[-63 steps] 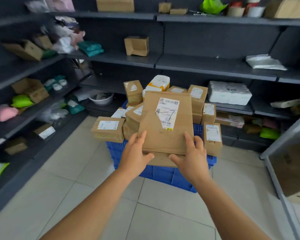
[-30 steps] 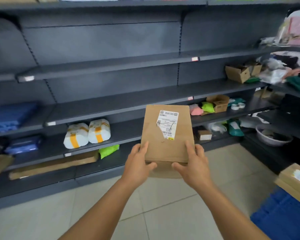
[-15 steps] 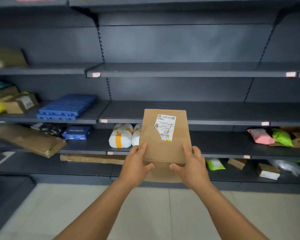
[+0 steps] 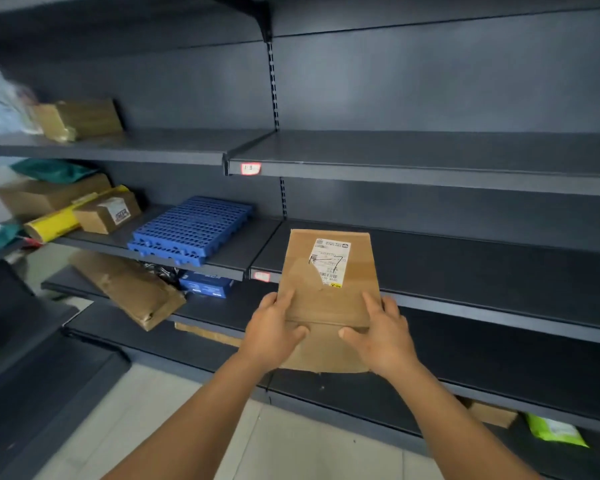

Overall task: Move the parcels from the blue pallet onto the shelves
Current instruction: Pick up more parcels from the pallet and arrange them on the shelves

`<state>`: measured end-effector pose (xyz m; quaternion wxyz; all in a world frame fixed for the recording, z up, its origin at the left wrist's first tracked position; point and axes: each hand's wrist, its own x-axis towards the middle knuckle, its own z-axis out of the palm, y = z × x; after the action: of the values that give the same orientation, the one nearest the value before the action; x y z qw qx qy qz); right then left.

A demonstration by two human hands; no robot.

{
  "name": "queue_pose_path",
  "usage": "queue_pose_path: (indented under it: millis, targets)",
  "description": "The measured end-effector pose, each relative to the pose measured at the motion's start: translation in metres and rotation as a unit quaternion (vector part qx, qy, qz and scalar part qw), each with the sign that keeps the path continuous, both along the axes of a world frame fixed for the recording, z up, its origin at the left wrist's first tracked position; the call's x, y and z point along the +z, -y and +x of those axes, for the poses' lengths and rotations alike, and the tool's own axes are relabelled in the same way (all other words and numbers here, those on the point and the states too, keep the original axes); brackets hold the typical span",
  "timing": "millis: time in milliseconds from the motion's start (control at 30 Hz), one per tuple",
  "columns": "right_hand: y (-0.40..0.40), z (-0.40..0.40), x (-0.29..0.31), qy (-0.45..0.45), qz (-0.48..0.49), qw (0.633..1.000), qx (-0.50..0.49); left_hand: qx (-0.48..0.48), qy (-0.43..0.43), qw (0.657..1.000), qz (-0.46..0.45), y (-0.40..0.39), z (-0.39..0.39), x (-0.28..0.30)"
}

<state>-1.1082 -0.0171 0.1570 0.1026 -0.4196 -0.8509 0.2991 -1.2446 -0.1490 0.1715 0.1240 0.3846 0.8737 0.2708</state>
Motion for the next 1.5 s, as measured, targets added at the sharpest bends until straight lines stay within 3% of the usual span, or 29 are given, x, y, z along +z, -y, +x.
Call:
queue_pose_path:
  millis: [300, 833, 1033, 1233, 1500]
  targets:
    - [-0.056, -0.109, -0.002, 0.011, 0.007, 1.000, 0.012, -0.002, 0.001, 1.000, -0.015, -0.058, -0.110, -0.005]
    - [-0.131, -0.269, -0.016, -0.032, 0.015, 0.995, -0.098, -0.081, -0.054, 0.994, -0.049, -0.177, -0.283, -0.025]
    - [-0.138, -0.284, -0.018, -0.028, 0.026, 0.993, -0.114, -0.098, -0.115, 0.985, -0.083, -0.189, -0.293, -0.025]
    - [-0.128, -0.269, -0.020, 0.001, 0.042, 0.993, -0.110, -0.169, -0.233, 0.954, -0.083, -0.188, -0.268, -0.019]
    - [-0.110, -0.184, -0.017, 0.104, 0.083, 0.982, -0.137, -0.273, -0.229, 0.933, -0.055, -0.196, -0.182, -0.011]
